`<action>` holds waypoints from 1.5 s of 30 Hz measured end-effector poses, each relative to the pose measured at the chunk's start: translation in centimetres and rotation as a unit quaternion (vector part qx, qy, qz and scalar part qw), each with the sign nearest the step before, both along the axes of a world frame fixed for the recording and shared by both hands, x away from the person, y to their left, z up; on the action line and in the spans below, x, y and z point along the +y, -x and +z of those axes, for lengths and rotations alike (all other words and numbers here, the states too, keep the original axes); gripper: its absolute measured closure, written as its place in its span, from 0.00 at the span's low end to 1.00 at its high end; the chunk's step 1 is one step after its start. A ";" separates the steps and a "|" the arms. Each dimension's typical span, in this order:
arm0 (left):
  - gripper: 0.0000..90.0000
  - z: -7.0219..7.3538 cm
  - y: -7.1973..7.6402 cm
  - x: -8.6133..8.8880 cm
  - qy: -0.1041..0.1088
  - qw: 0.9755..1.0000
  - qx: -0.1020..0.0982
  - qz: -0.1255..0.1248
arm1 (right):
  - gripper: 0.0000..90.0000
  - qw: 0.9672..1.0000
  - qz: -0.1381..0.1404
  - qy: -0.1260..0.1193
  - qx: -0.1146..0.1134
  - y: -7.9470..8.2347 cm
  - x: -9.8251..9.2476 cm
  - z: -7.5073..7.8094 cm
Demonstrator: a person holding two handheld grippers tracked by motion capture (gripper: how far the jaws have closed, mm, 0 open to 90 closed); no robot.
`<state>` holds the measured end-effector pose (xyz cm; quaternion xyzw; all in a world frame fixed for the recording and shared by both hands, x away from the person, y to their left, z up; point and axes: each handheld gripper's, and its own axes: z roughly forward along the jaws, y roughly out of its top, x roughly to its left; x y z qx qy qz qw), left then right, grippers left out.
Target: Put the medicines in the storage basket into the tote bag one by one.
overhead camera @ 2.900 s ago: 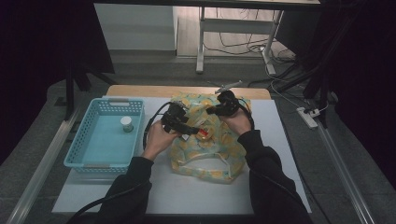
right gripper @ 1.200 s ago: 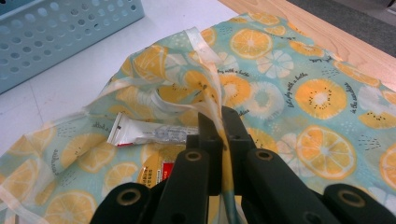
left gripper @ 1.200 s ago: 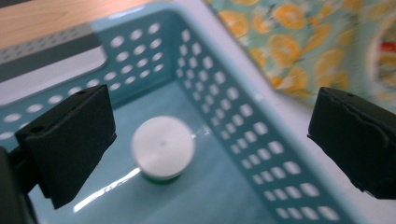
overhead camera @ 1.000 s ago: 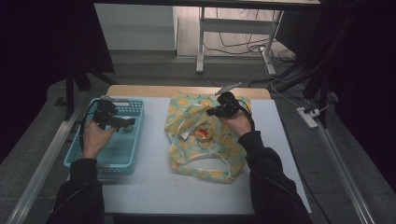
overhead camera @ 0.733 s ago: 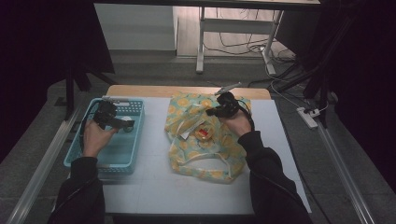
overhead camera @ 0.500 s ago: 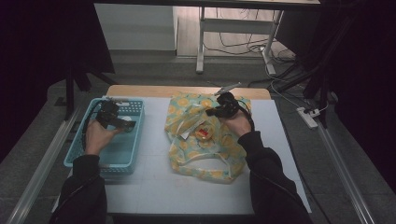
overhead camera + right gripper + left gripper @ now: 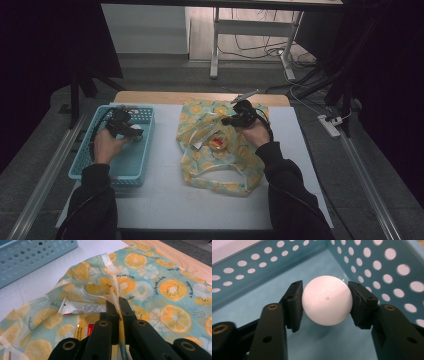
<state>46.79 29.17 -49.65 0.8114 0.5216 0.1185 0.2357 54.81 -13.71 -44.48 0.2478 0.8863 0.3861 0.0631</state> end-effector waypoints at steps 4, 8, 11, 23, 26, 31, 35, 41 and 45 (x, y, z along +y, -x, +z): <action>0.56 0.1 0.0 -0.1 0.002 1.000 0.004 0.003 | 0.99 1.000 0.000 -0.002 -0.001 0.0 0.0 0.0; 0.56 0.4 0.2 0.0 0.011 1.000 -0.002 0.009 | 0.99 1.000 -0.001 -0.002 0.001 0.0 -0.1 0.0; 0.56 0.6 0.3 0.1 0.010 1.000 -0.006 0.013 | 0.99 1.000 0.000 -0.005 0.000 0.0 0.0 0.1; 0.56 3.2 1.6 0.3 0.026 0.999 -0.033 0.005 | 0.99 1.000 -0.001 -0.010 -0.004 -0.1 -0.1 0.6; 0.56 4.2 2.1 0.1 0.032 0.998 -0.046 -0.004 | 0.99 1.000 -0.002 -0.011 -0.006 -0.1 -0.1 0.8; 0.56 5.8 2.7 -0.5 0.038 0.997 -0.060 -0.021 | 0.99 1.000 0.000 -0.012 -0.009 -0.1 0.1 1.1; 0.56 7.0 3.1 -1.2 0.050 0.996 -0.069 -0.036 | 0.99 1.000 0.001 -0.012 -0.012 -0.1 0.3 1.3; 0.56 8.0 3.6 -2.9 0.065 0.993 -0.076 -0.065 | 0.99 1.000 -0.001 -0.010 -0.011 -0.2 0.3 1.3; 0.56 8.3 3.6 -4.6 0.074 0.990 -0.076 -0.090 | 0.99 1.000 -0.001 -0.011 -0.012 -0.3 0.3 1.3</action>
